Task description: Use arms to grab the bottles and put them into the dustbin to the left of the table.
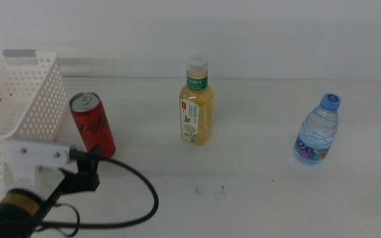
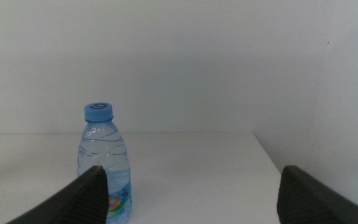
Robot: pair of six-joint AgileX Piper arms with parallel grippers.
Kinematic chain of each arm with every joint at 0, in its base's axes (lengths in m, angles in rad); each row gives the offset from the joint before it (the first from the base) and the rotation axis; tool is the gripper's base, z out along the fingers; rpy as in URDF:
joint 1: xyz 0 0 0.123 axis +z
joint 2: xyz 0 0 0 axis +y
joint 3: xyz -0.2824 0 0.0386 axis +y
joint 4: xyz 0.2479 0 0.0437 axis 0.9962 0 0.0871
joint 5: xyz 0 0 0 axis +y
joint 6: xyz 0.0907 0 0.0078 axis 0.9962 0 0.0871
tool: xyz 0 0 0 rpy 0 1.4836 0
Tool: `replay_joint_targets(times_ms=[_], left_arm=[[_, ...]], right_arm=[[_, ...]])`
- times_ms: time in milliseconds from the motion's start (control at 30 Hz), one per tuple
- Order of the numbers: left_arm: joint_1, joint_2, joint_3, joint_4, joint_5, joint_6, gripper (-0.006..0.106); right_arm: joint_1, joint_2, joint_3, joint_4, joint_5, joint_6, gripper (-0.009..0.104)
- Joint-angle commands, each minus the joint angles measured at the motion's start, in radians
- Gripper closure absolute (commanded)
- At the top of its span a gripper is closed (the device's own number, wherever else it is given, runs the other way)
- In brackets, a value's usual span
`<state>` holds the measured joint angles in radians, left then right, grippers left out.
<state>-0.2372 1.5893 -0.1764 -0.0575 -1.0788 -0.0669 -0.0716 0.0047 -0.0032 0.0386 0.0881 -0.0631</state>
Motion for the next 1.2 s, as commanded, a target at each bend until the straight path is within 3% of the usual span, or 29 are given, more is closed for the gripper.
replay_joint_targets(times_ms=[0,100,433,1167], left_arm=[[-0.003,-0.002,-0.039,-0.015,0.031,0.014,0.007],[0.022,0.033,-0.07,-0.003,0.028,0.014,0.007],[0.149,0.222,-0.174,0.264,-0.076,-0.094,0.007],[0.149,0.391,-0.411,0.242,0.001,-0.08,0.008]], right_arm=[[-0.008,-0.005,0.003,-0.002,-0.007,-0.005,0.007],[-0.008,-0.005,0.003,-0.002,-0.007,-0.005,0.007],[-0.008,-0.005,0.003,-0.002,-0.007,-0.005,0.007],[-0.008,-0.005,0.003,-0.002,-0.007,-0.005,0.007]])
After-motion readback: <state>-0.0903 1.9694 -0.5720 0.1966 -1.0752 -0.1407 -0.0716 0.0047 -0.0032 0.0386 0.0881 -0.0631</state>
